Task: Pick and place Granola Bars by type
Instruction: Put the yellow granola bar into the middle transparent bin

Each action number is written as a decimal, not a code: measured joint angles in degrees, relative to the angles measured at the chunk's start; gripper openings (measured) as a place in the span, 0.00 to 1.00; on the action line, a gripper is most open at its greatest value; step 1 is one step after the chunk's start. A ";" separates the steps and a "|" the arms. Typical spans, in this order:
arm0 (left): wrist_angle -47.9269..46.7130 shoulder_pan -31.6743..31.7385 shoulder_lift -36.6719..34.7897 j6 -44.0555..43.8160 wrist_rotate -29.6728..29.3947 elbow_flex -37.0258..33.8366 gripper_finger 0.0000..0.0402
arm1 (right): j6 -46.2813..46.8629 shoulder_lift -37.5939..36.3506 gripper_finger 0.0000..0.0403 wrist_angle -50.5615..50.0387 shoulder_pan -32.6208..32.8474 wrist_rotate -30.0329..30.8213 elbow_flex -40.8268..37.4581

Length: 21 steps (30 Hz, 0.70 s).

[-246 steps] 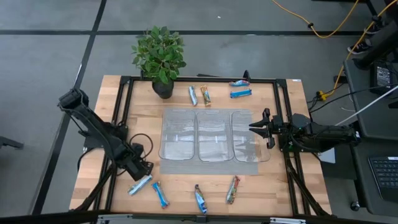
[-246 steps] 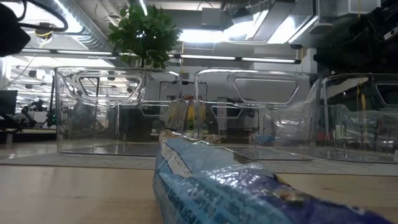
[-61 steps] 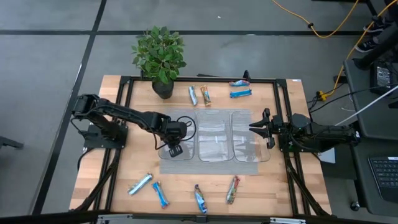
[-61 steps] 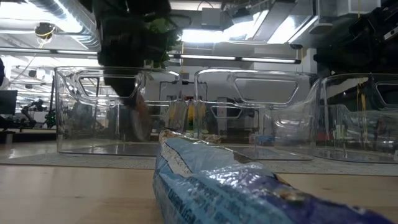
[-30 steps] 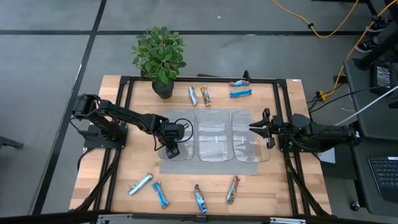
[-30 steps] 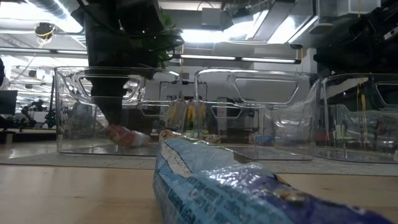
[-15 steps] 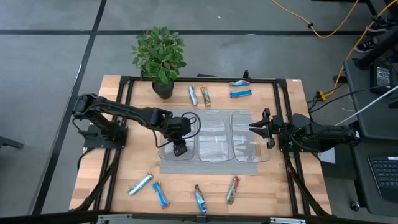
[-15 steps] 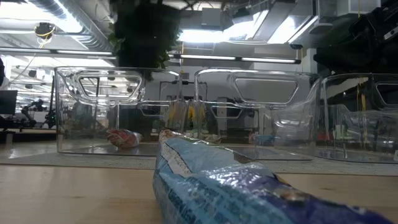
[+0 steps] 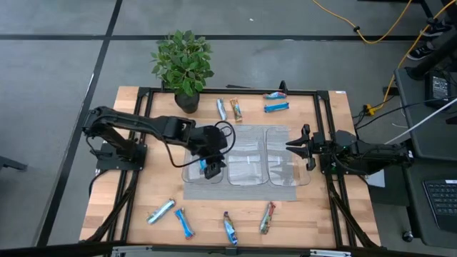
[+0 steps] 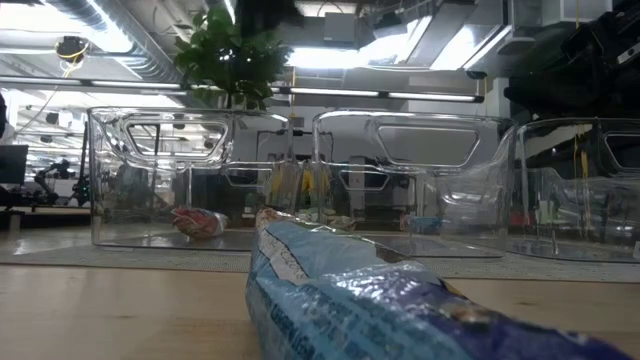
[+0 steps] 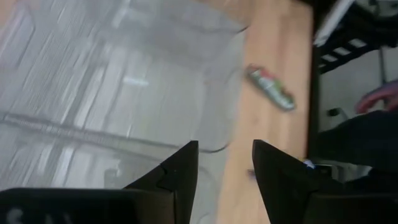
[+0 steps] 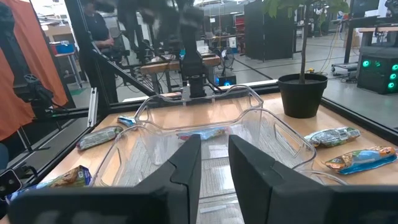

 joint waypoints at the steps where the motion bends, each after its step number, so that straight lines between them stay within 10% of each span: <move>1: -0.77 -0.30 -0.02 0.35 0.02 1.52 0.35 | -0.04 0.00 0.21 0.00 -0.01 0.00 0.02; 21: -18.40 -11.56 -0.07 -3.61 -0.14 24.43 0.30 | -0.04 0.00 0.21 0.01 -0.02 -0.02 -0.01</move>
